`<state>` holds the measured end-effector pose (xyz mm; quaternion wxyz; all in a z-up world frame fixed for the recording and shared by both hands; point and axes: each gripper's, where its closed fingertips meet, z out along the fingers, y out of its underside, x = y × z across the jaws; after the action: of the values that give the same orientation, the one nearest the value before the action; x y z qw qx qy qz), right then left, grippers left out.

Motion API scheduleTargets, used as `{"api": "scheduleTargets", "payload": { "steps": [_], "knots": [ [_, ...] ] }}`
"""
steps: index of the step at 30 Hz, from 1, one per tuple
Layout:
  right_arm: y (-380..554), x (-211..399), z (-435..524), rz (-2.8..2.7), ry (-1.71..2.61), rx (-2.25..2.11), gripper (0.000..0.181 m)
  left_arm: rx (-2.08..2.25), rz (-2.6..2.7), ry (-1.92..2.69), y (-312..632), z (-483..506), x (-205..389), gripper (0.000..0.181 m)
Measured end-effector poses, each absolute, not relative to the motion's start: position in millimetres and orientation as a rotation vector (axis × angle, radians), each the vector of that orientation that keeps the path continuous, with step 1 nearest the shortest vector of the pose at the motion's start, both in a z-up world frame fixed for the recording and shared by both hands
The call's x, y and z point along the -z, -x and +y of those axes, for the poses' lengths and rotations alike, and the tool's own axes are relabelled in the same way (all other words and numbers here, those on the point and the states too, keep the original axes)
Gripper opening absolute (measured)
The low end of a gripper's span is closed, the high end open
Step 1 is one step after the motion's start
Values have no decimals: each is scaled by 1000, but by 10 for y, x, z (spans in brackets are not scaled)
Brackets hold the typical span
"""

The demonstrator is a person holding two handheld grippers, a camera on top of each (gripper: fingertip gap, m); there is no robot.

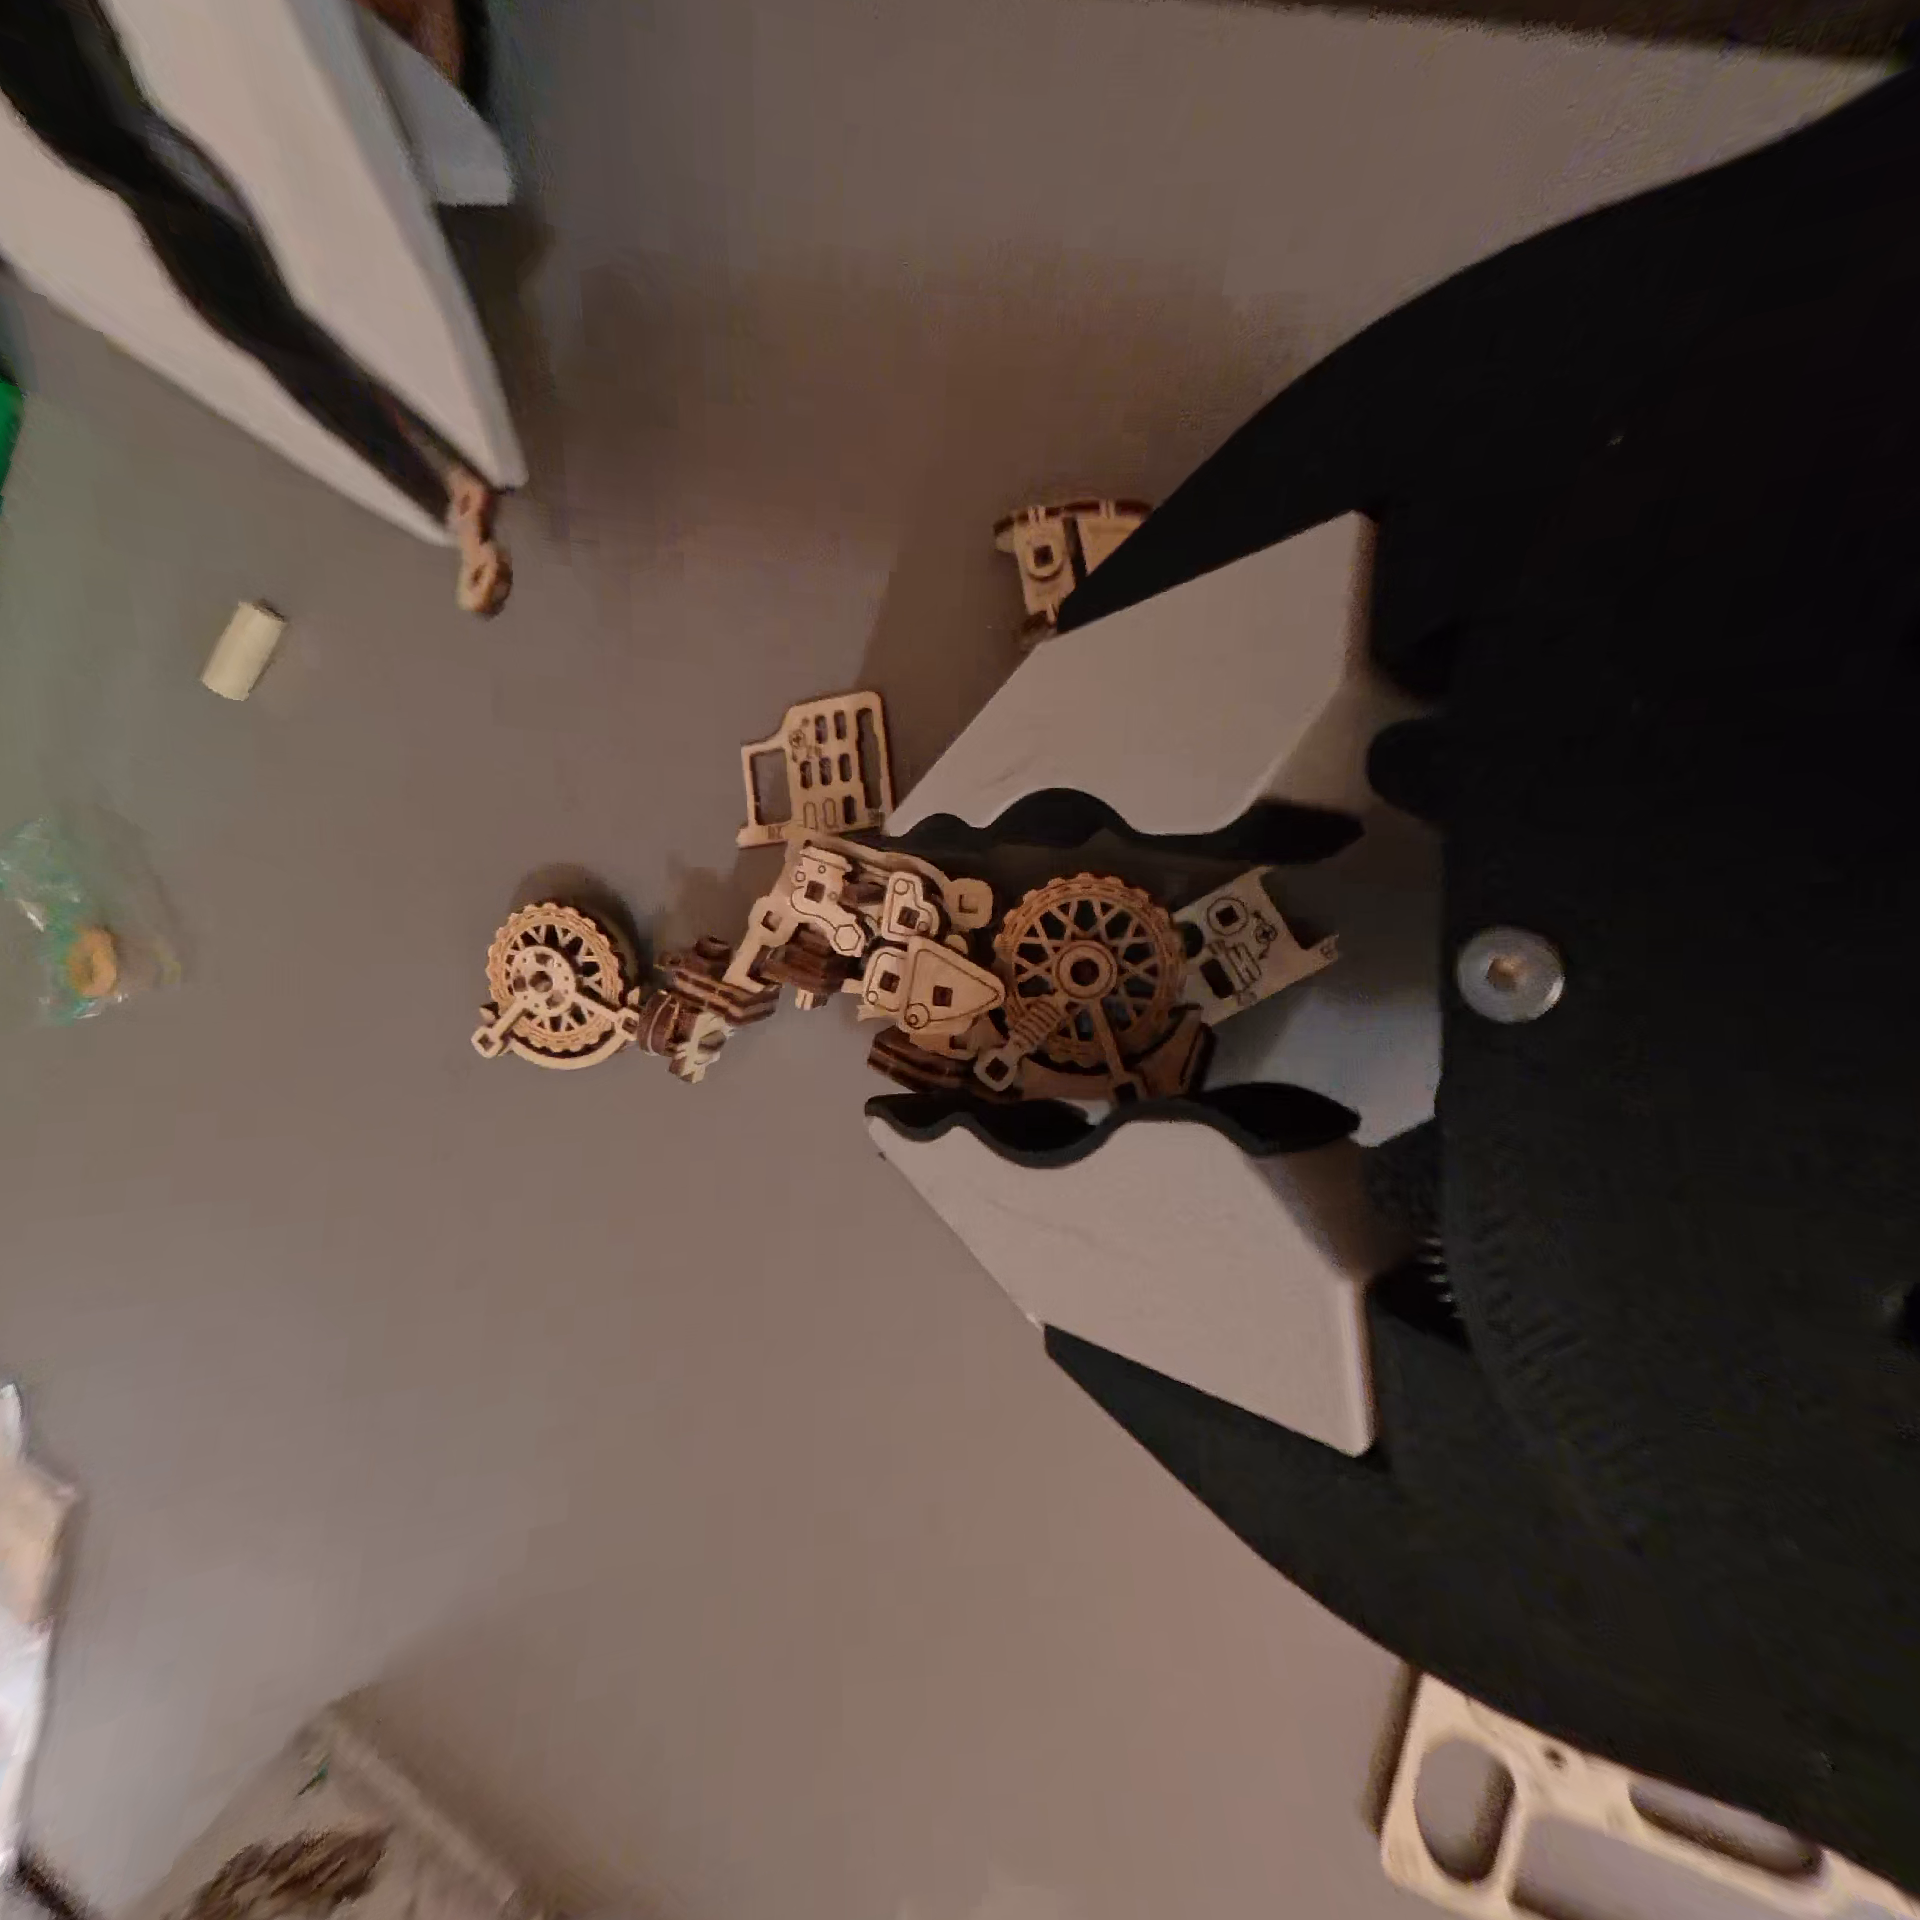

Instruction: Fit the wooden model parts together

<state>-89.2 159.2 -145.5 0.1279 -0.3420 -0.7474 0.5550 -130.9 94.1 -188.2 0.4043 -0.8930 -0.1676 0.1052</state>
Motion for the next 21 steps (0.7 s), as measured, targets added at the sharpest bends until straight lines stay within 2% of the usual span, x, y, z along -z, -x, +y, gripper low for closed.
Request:
{"api": "scheduleTargets", "payload": {
  "steps": [6, 21],
  "knots": [
    [1025, 1543, 1552, -2129, 1013, -1436, 7, -630, -222, 2298, 1304, 972, 1823, 43],
    [1236, 1506, 1420, -1985, 910, -1201, 7, -710, -235, 2315, 1295, 1001, 1864, 43]
  ]
}}
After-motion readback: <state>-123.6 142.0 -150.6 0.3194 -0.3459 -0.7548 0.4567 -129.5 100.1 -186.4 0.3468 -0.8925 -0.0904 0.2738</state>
